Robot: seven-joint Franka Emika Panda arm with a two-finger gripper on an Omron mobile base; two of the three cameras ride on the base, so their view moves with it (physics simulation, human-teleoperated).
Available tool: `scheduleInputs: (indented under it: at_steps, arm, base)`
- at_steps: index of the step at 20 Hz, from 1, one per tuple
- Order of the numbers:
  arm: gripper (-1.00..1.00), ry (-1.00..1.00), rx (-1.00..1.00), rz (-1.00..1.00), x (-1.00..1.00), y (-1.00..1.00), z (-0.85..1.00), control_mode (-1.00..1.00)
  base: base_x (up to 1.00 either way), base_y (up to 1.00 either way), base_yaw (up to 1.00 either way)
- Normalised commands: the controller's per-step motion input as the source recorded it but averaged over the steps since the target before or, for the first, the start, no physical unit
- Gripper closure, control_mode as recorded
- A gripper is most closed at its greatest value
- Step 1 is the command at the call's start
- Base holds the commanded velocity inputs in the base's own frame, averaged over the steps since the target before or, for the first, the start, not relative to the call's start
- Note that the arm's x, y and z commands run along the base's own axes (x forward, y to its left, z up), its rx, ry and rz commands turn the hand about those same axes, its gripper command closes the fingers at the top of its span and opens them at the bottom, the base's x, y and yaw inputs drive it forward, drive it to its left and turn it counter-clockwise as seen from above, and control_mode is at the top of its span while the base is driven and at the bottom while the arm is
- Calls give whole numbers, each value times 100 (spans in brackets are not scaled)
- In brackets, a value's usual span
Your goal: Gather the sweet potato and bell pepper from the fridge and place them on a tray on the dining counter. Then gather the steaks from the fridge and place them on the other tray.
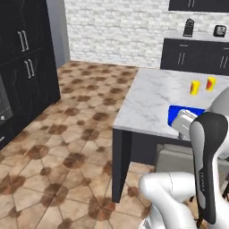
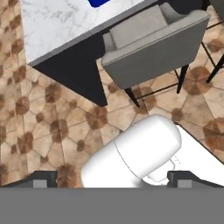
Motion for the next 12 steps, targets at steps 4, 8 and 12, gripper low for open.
scheduleInputs:
  at_steps: [4,8,12]
  arm:
    - [-100,0,0,0,0,0,0,100]
    - [-100,0,0,0,0,0,0,100]
    - [-100,0,0,0,0,0,0,100]
  base:
    - [19,32,35]
    - [8,33,35]
    - [0,38,35]
